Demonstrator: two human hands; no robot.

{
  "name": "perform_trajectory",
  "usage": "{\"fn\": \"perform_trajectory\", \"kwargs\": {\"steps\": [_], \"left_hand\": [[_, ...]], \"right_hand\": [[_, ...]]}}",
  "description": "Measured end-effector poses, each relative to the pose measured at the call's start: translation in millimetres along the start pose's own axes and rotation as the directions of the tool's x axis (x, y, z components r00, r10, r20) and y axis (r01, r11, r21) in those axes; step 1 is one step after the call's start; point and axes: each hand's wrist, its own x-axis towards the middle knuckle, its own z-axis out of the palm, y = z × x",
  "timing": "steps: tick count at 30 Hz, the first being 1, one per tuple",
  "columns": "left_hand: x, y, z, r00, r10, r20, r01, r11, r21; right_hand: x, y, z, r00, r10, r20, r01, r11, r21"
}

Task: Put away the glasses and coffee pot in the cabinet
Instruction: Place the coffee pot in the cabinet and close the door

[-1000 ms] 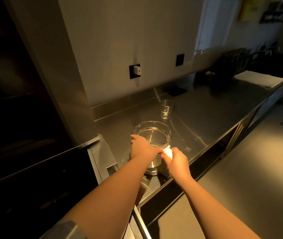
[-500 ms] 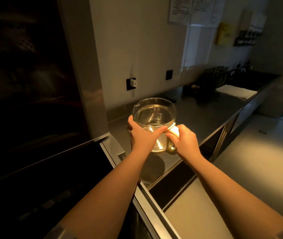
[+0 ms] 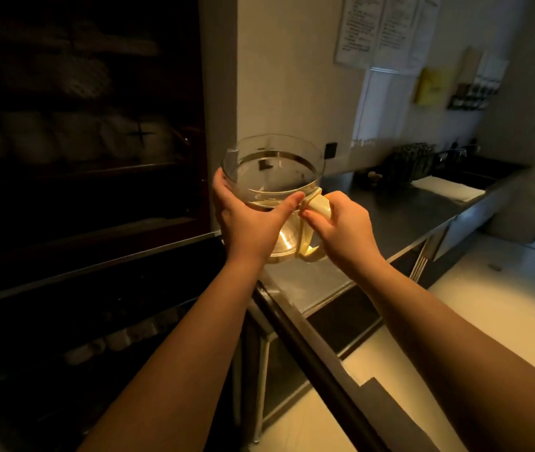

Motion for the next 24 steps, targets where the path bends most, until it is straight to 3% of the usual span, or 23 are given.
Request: {"fn": "perform_trajectory", "kwargs": {"steps": [6, 24], "left_hand": [[-19, 2, -65, 0.989, 0.028, -0.145, -0.019, 0.998, 0.066], [-110, -128, -211, 0.891, -0.187, -0.413, 0.288, 0.937, 0.197]], "right_hand": [[-31, -42, 29, 0.993, -0.036, 0.111, 0.024, 0.994, 0.107], [-159, -40, 193, 0.849, 0.014, 0.528, -0.149, 0.966, 0.214]]}}
